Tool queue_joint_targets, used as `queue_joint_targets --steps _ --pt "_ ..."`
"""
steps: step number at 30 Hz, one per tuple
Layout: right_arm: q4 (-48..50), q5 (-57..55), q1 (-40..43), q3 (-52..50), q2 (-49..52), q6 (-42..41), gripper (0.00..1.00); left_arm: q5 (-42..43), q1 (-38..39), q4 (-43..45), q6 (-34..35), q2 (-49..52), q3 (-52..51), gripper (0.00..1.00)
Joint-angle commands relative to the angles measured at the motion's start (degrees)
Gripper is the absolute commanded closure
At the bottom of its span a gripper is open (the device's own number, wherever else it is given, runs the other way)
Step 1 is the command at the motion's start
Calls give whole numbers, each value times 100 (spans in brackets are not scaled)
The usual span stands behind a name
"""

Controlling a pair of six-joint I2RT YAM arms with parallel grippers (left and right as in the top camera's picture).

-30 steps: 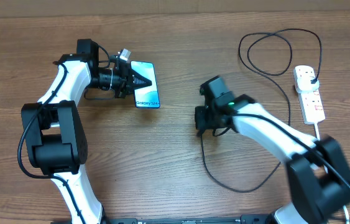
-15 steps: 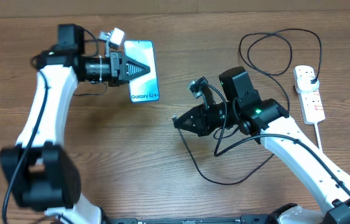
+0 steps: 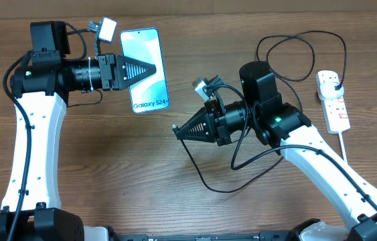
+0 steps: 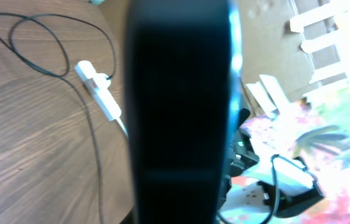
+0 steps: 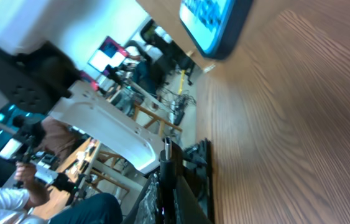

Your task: Plug charger to phone and switch on socket

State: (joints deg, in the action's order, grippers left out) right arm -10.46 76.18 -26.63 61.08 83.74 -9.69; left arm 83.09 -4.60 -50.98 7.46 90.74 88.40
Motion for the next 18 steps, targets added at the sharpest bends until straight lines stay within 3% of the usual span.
queue_joint_targets --steps 1,10,15,18 --pt "372 413 -15 74 -11 -570 96 503 -15 44 498 -162 -17 96" --pt "1639 348 -164 76 -11 -1703 96 -203 13 354 2059 -162 -15 95" --pt "1738 -205 -378 76 -11 -1976 96 -114 151 1255 2865 -162 -15 95" --pt "2369 -284 -389 74 -11 -2564 96 -111 271 1759 3272 -175 -15 96"
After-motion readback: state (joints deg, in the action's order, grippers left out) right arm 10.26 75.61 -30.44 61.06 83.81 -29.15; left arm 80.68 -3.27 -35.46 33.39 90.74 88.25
